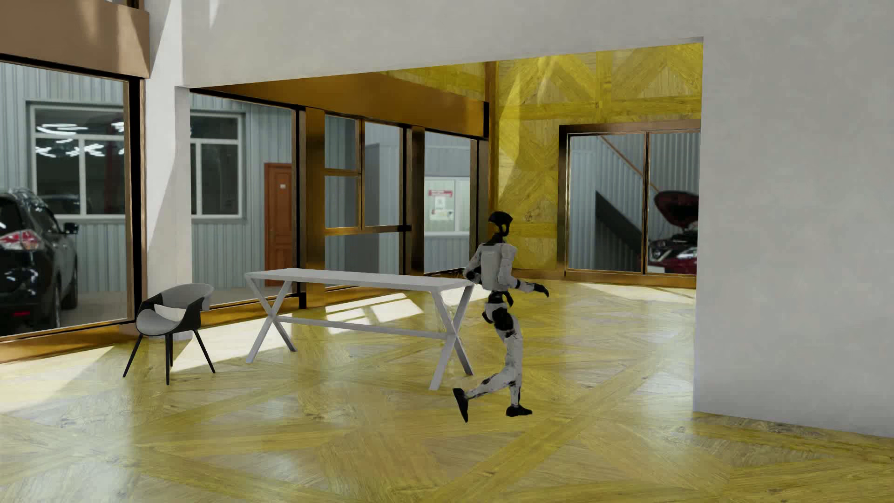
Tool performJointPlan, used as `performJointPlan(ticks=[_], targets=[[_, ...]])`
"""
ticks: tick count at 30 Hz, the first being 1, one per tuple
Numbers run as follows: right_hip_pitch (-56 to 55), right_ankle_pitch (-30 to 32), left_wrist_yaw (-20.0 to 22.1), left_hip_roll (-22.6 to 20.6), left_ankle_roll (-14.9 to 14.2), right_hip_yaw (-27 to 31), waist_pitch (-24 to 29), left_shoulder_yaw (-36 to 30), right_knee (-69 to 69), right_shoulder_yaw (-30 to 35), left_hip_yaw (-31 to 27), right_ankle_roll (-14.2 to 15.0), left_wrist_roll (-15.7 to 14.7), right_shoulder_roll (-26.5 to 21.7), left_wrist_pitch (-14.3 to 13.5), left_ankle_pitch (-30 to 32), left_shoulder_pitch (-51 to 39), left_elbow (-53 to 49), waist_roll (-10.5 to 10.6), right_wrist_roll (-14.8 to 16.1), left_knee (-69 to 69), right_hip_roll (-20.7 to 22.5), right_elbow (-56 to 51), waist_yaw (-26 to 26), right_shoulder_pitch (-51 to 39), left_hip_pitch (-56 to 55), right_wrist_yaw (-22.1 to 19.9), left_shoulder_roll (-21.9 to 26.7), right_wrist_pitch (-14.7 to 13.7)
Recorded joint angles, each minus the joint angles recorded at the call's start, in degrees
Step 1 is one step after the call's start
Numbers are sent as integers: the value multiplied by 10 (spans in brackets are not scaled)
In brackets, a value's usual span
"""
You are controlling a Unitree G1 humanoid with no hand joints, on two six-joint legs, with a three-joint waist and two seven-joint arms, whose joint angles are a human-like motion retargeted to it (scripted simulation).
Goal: Walk around the light gray desk
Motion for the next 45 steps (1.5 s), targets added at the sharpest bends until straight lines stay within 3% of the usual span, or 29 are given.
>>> performJointPlan(ticks=[1,2,4,5,7,9,11,13,14,15,16,17,18,20,22,24,26,28,29,30,31,32,33,34,36,38,40,42,45], targets=[[-70,-34,-10,-28,-1,42,6,15,77,-11,-23,-23,77,24,7,-23,-36,21,-7,-46,-9,12,76,-8,3,38,21,-63,47],[-137,-51,11,-55,-2,59,9,35,114,-27,-52,-25,108,51,15,-33,-62,39,-11,-73,-34,6,178,-17,11,79,53,-134,97],[-248,-84,67,-96,-10,49,6,37,85,-96,-134,-50,70,96,15,-48,-118,77,-13,-38,-84,-29,388,-40,29,160,153,-239,182],[-293,-88,93,-110,-14,32,3,10,28,-134,-180,-61,38,103,2,-58,-154,89,-12,-18,-101,-48,468,-52,50,192,185,-248,198],[-343,-87,161,-122,-26,-6,-6,-69,-170,-155,-267,-57,-105,98,-39,-87,-224,102,-11,-30,-118,-65,568,-71,118,252,237,-216,168],[-328,-74,196,-104,-44,-13,-13,-129,-480,-171,-323,-8,-308,106,-72,-102,-272,117,-10,-62,-149,-26,607,-80,174,315,263,-148,118],[-316,-87,198,-75,-56,-8,-15,-141,-600,-204,-331,51,-408,111,-77,-97,-262,126,-10,-75,-132,27,621,-86,192,372,300,-71,92],[-323,9,189,-39,-77,42,-15,-106,-492,-220,-306,19,-372,107,-19,-28,-212,168,-8,-107,-63,83,615,-92,162,406,307,-13,85],[-325,9,171,-21,-95,36,-13,-81,-416,-229,-287,9,-298,113,24,39,-184,205,-4,-121,29,95,605,-94,142,391,280,1,86],[-317,-40,150,6,-171,22,-9,-55,-356,-243,-265,-16,-198,125,82,96,-167,265,2,-124,164,102,595,-96,114,347,240,-4,94],[-290,-86,127,47,-191,1,-6,-23,-331,-256,-246,-25,-94,139,133,172,-156,342,10,-123,295,108,589,-95,80,284,193,-25,103],[-252,-117,109,81,-164,-16,-3,31,-334,-262,-235,-29,-21,147,177,151,-144,415,20,-121,390,118,587,-91,35,217,157,-61,118],[-209,-135,110,106,-137,-22,-2,111,-357,-252,-217,-31,-12,147,215,112,-122,462,30,-134,449,133,587,-83,-17,153,139,-106,122],[-125,-156,113,142,-123,-12,-3,260,-418,-196,-165,-32,-142,128,229,97,-78,482,43,-153,460,165,569,-56,-128,44,142,-169,102],[-52,-182,79,143,-108,7,-6,308,-469,-130,-121,-32,-305,105,173,76,-27,491,51,-130,360,191,491,-26,-208,-42,134,-146,24],[16,-217,91,130,-99,23,-8,278,-503,-74,-79,-33,-379,69,123,69,30,506,57,-76,142,209,379,-4,-268,-81,119,-88,-35],[85,-245,117,94,-134,23,-10,234,-534,-47,-18,-29,-349,39,133,70,69,519,65,-20,-179,220,277,4,-307,-57,95,-51,-54],[143,-249,136,70,-182,9,-11,216,-518,-57,21,-31,-291,32,183,37,83,535,65,33,-262,231,218,3,-307,-53,53,-55,-50],[160,-236,139,67,-156,-5,-11,214,-483,-69,24,-24,-273,34,203,43,76,548,61,55,-213,234,204,3,-286,-47,39,-64,-44],[160,-189,145,70,-43,-8,-9,224,-426,-73,41,-25,-277,39,213,62,67,557,54,67,-174,231,206,3,-261,-40,36,-83,-38],[128,-122,146,82,-2,-5,-8,243,-315,-66,53,-9,-297,39,213,101,58,564,46,58,-142,219,230,7,-241,-24,53,-109,-19],[81,-49,145,91,0,-12,-5,260,-168,-54,46,55,-316,38,215,89,43,573,38,32,-92,194,268,14,-222,-14,87,-133,11],[25,6,154,83,0,-25,-3,273,-45,-42,39,48,-327,36,222,53,14,588,31,-9,-58,155,318,18,-201,4,131,-152,41],[-33,-29,186,59,0,-26,0,274,45,-39,29,21,-314,40,240,26,-27,606,23,-43,-49,113,378,17,-178,30,165,-165,67],[-144,-56,284,-13,0,-18,2,255,118,-81,-27,-28,-270,66,258,-1,-128,632,12,-56,-87,28,518,2,-118,98,197,-192,121],[-238,-73,333,-73,0,-1,0,230,69,-145,-120,-85,-298,93,197,-18,-220,607,6,-42,-123,-19,622,-24,-37,162,209,-222,158],[-299,-83,323,-106,0,-8,-1,118,-81,-156,-222,-115,-311,115,62,-45,-293,529,0,-63,-136,-34,651,-53,42,212,242,-193,135],[-312,-63,345,-116,0,-29,-2,20,-341,-156,-302,-72,-271,143,-9,-77,-345,400,-7,-84,-145,-7,637,-76,108,260,248,-136,92],[-309,-70,379,-95,-3,41,1,-10,-622,-193,-328,45,-367,164,-14,-113,-340,242,-9,-75,-138,111,613,-89,144,334,243,-94,72]])
